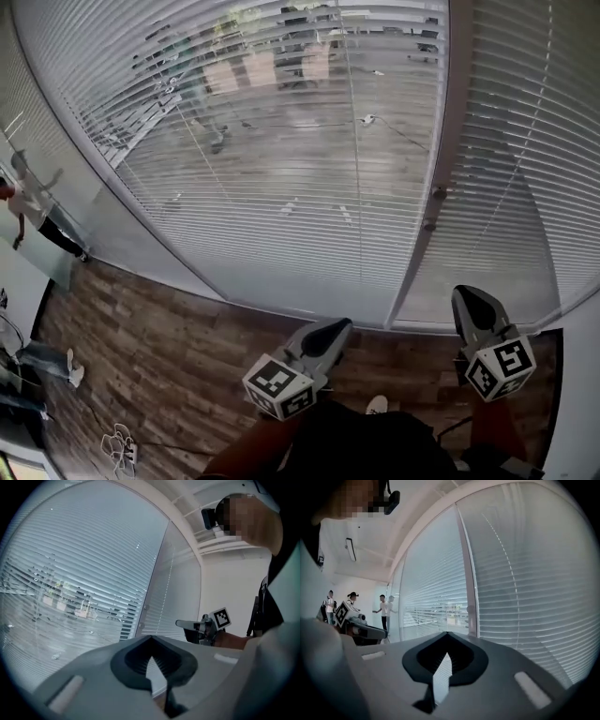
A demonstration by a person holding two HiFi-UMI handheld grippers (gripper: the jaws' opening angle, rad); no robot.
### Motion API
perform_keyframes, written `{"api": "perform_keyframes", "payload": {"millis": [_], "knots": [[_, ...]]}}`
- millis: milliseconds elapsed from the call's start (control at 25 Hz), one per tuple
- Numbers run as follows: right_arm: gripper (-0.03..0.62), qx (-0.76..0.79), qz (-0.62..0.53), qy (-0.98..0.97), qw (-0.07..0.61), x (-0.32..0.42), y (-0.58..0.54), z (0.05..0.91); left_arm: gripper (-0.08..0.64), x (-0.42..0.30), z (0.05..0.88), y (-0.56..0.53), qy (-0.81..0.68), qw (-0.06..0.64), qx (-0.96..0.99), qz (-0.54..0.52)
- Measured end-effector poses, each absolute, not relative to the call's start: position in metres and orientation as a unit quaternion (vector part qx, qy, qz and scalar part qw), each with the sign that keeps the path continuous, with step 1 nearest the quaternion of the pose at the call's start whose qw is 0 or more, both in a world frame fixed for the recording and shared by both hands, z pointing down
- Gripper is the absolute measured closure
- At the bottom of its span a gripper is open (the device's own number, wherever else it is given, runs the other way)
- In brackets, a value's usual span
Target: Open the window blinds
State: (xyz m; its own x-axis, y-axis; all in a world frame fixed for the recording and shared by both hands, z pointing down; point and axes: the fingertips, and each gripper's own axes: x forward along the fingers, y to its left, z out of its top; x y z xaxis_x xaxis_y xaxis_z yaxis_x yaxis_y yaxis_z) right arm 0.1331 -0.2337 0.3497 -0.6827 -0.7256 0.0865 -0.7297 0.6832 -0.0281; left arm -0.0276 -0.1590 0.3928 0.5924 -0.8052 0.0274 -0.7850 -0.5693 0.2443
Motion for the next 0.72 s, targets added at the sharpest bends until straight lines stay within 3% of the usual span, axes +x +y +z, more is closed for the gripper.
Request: {"api": "perform_keyframes", "payload": {"millis": [320, 720], "knots": [[0.568, 0.361, 0.062, -0.93, 0.023, 0.16, -0.209, 0.348, 0.56, 0.0, 0.381, -0.139, -0.473, 0.118, 0.873, -0.024], [0.568, 0.374, 0.076, -0.924, 0.007, 0.121, -0.176, 0.331, 0.56, -0.04, 0.363, -0.122, -0.448, 0.11, 0.887, -0.033]]}}
